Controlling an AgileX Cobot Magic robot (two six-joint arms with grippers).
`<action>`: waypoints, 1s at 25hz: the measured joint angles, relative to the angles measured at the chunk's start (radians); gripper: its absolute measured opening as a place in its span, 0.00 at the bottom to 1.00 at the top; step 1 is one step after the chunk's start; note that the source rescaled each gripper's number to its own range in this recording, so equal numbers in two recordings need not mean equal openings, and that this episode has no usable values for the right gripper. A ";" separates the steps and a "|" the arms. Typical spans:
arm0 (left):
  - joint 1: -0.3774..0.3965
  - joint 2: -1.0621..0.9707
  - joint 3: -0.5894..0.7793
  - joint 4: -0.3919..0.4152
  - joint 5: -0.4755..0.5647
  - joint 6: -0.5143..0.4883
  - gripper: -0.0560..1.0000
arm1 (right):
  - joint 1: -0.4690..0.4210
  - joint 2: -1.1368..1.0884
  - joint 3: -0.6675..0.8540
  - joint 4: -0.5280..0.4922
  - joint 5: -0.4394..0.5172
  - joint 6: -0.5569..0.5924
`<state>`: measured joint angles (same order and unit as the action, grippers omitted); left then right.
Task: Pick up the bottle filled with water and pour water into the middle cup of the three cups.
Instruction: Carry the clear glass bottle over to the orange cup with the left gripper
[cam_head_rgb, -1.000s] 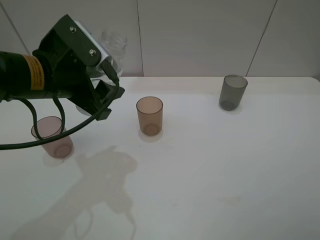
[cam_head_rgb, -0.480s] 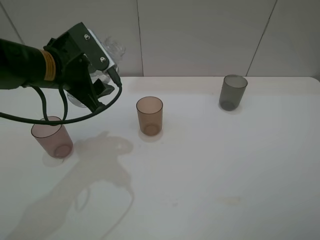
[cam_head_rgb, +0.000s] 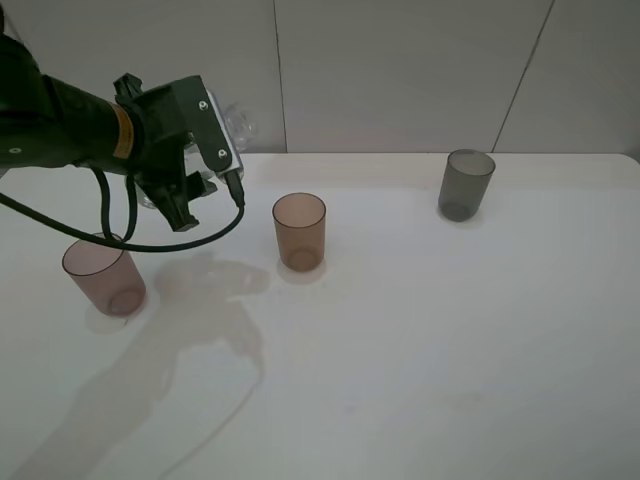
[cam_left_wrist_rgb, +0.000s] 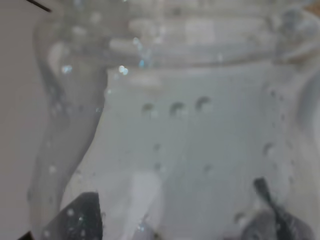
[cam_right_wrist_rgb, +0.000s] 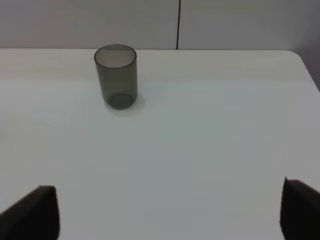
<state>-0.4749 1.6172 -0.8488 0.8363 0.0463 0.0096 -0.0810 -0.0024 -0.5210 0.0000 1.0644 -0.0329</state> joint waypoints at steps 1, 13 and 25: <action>-0.003 0.008 -0.008 0.000 0.015 0.018 0.07 | 0.000 0.000 0.000 0.000 0.000 0.000; -0.062 0.113 -0.091 -0.003 0.177 0.194 0.07 | 0.000 0.000 0.000 0.000 0.000 0.000; -0.079 0.175 -0.164 0.009 0.246 0.215 0.07 | 0.000 0.000 0.000 0.000 0.000 0.000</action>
<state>-0.5541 1.7919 -1.0132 0.8455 0.2927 0.2244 -0.0810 -0.0024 -0.5210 0.0000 1.0644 -0.0329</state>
